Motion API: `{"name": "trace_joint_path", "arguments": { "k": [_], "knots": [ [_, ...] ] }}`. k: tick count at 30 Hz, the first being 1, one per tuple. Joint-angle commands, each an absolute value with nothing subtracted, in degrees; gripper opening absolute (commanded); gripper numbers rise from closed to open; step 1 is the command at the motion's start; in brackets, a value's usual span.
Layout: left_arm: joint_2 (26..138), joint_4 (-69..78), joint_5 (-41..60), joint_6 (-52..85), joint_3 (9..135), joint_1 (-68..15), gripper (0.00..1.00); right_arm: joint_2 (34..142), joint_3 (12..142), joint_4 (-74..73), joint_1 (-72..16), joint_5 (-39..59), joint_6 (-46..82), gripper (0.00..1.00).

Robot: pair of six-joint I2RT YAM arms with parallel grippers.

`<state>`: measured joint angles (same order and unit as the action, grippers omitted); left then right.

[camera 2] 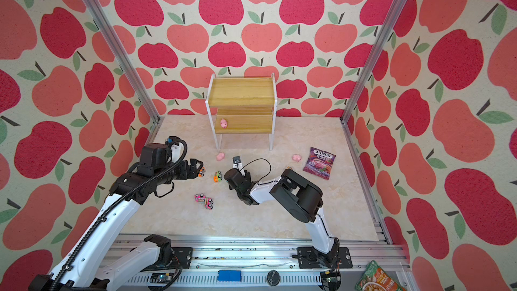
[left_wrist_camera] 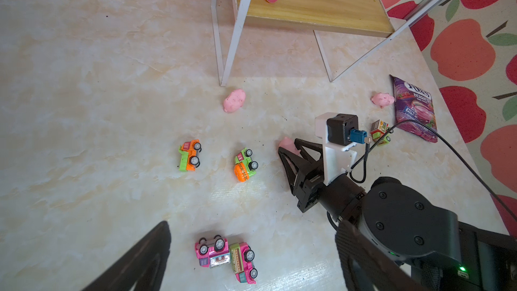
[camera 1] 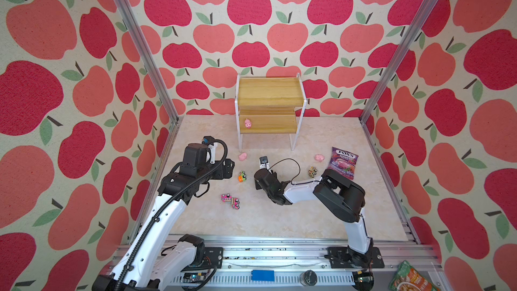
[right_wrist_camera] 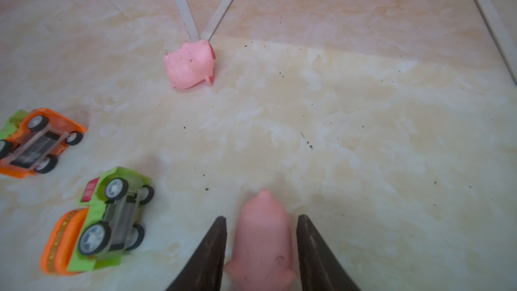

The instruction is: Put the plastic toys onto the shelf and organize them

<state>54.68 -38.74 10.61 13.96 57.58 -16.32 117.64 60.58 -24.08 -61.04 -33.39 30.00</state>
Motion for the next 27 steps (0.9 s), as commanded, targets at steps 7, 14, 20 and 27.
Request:
{"name": "trace_joint_path", "arguments": {
  "k": [7, 14, 20, 27],
  "knots": [
    [54.0, -38.0, 11.9, 14.1, 57.1, -15.9, 0.94, 119.4, 59.3, -25.7, -61.6, -34.2, 28.9, 0.31],
    [54.1, -37.8, 12.2, 14.1, 57.1, -15.5, 0.94, 111.9, 53.3, -33.9, -62.0, -33.0, 22.9, 0.15],
    [54.3, -37.6, 13.9, 14.6, 57.5, -13.6, 0.94, 104.7, 50.1, -38.1, -61.3, -27.3, 15.8, 0.15],
    [54.3, -37.2, 15.4, 15.0, 57.2, -11.4, 0.94, 100.7, 53.0, -37.1, -58.9, -23.2, 10.4, 0.16]
  ]
}}
